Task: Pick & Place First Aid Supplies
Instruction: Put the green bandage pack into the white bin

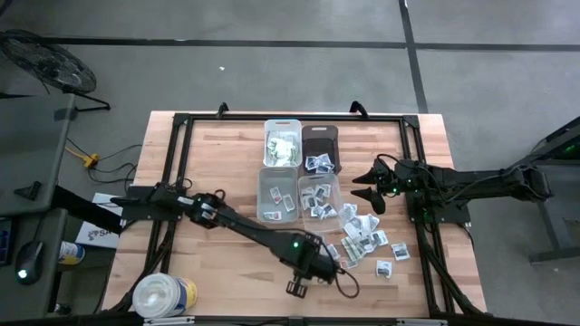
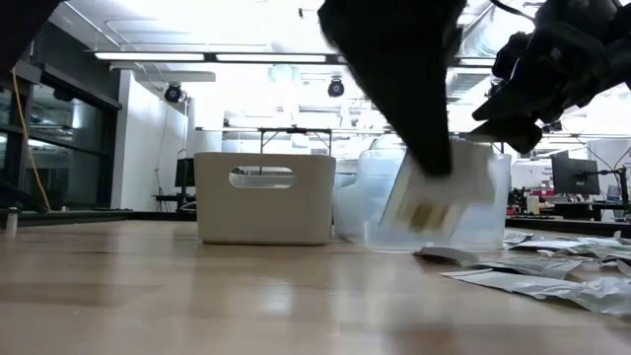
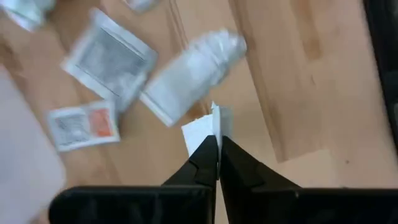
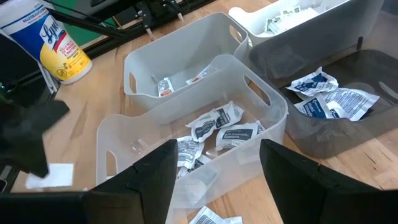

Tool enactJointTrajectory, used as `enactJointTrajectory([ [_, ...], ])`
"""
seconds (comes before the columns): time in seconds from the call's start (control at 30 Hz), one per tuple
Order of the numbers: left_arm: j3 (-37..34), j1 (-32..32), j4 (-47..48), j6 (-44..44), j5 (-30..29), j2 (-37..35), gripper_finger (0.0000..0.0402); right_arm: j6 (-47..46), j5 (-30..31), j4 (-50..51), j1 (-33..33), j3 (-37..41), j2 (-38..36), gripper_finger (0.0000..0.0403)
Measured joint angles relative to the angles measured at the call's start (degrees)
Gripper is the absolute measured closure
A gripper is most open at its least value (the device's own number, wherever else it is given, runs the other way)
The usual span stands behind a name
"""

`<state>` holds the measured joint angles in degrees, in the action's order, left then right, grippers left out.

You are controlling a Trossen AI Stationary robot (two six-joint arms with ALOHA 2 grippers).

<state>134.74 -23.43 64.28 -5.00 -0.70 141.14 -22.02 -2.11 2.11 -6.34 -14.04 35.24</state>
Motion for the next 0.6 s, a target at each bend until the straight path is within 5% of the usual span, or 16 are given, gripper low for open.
enactJointTrajectory([
  [0.37,0.1,5.6,7.1,2.1,-1.4,-9.0,0.0397,0.0,0.0,0.1,0.0,0.0,0.0,0.0181],
  [0.6,0.1,11.1,15.5,9.4,-10.3,-13.7,0.0396,0.0,0.0,0.1,0.0,0.0,0.0,0.0181],
])
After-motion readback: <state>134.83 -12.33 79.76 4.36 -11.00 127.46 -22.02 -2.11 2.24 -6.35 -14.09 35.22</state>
